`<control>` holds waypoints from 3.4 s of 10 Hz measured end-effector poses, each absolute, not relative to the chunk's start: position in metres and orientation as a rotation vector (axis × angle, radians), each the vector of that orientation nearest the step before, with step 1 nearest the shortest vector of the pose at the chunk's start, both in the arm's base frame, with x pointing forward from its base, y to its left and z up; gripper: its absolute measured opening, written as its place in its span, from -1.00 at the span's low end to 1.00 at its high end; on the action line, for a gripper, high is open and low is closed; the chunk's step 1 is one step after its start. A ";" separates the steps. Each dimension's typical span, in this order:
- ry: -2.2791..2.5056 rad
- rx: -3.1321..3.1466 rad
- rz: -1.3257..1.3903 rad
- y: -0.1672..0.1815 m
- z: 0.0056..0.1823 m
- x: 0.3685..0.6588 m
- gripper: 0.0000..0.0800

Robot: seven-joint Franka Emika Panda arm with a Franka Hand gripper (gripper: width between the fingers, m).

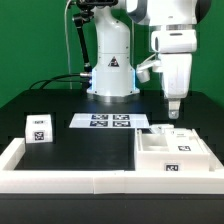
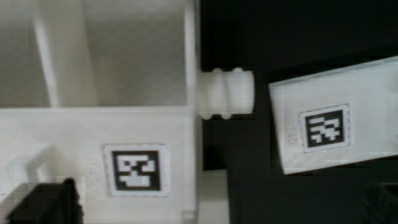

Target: Assemble cabinet

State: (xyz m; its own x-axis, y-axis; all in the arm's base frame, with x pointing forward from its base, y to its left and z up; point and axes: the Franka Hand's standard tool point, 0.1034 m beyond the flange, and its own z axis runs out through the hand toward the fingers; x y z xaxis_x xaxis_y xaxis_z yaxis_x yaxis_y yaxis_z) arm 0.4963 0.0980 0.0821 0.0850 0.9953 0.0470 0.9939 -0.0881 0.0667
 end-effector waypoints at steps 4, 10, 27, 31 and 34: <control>2.113 2.301 0.118 0.097 0.081 0.496 0.99; 2.439 1.890 0.110 0.101 0.072 0.480 0.99; 2.543 1.956 0.055 0.113 0.009 0.409 0.32; 2.535 1.963 0.056 0.110 0.010 0.411 -0.80; 2.535 1.964 0.056 0.110 0.010 0.411 -0.83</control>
Offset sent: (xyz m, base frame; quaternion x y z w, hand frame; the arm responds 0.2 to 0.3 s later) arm 0.0000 0.0000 0.0000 0.0000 0.0000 0.0000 1.0000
